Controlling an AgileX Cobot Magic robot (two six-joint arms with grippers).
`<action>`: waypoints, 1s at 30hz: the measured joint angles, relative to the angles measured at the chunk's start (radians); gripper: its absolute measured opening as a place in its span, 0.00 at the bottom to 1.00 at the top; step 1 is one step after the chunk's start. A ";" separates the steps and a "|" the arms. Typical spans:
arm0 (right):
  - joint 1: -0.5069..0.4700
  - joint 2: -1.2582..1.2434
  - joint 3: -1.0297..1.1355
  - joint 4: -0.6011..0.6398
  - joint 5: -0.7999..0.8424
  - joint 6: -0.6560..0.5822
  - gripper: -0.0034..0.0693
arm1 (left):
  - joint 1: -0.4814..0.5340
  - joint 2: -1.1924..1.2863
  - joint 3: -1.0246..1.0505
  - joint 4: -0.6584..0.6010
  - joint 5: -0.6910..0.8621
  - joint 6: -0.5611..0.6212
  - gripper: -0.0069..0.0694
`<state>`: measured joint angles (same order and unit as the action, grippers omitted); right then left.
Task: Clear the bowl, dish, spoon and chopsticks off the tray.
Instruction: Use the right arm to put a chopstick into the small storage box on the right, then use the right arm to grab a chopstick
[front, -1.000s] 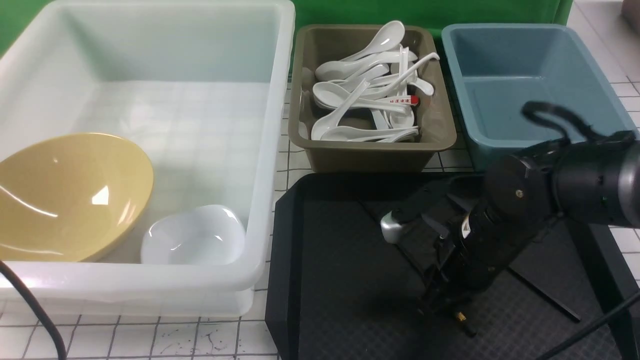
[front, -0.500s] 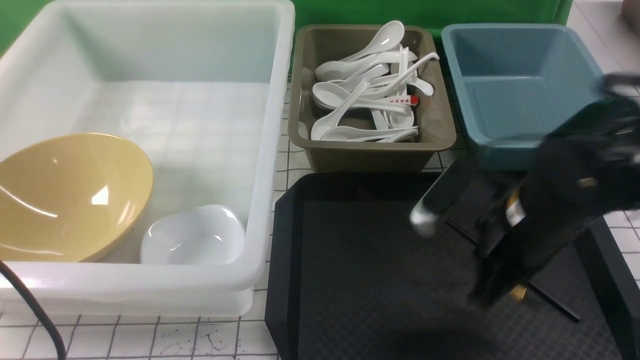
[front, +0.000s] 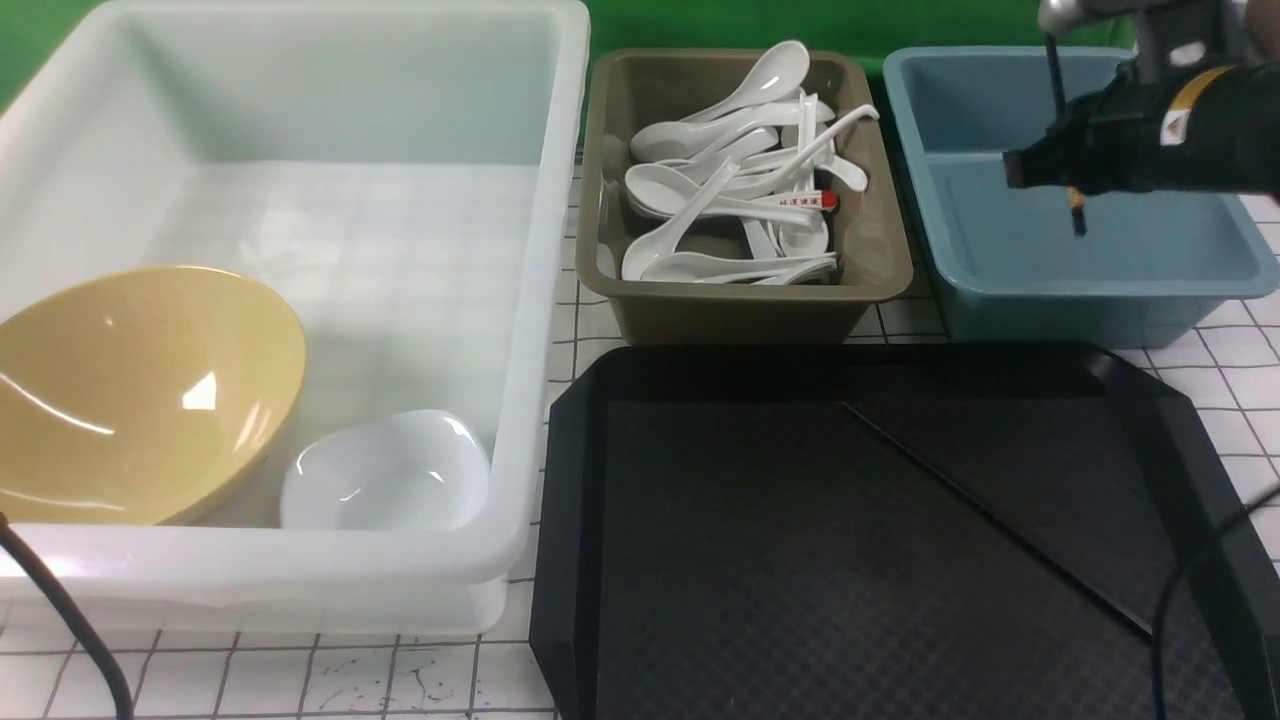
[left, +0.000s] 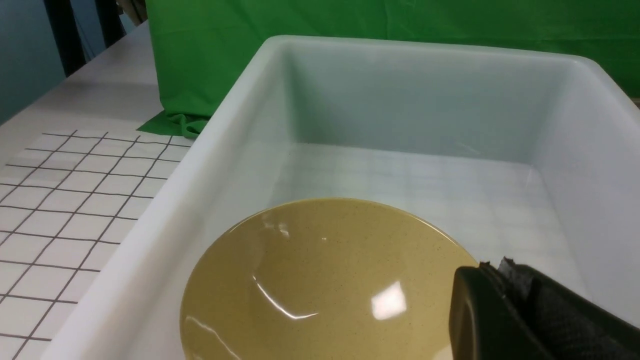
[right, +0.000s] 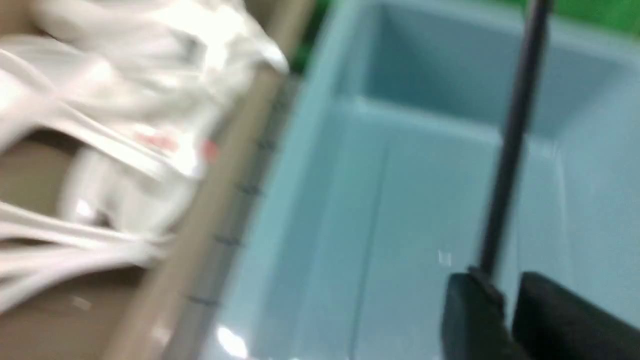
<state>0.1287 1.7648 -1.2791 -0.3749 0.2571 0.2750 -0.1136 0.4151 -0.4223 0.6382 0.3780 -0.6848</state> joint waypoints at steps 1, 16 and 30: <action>0.000 0.020 -0.019 0.000 0.036 0.006 0.36 | 0.000 0.000 0.000 -0.004 0.000 0.000 0.08; 0.149 -0.048 0.167 0.248 0.726 -0.385 0.57 | 0.000 0.000 0.000 -0.035 0.000 0.000 0.08; 0.149 -0.020 0.287 0.389 0.598 -0.522 0.23 | 0.000 0.000 0.001 -0.035 0.000 -0.001 0.08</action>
<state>0.2781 1.7448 -0.9924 0.0145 0.8555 -0.2474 -0.1136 0.4151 -0.4216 0.6031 0.3776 -0.6859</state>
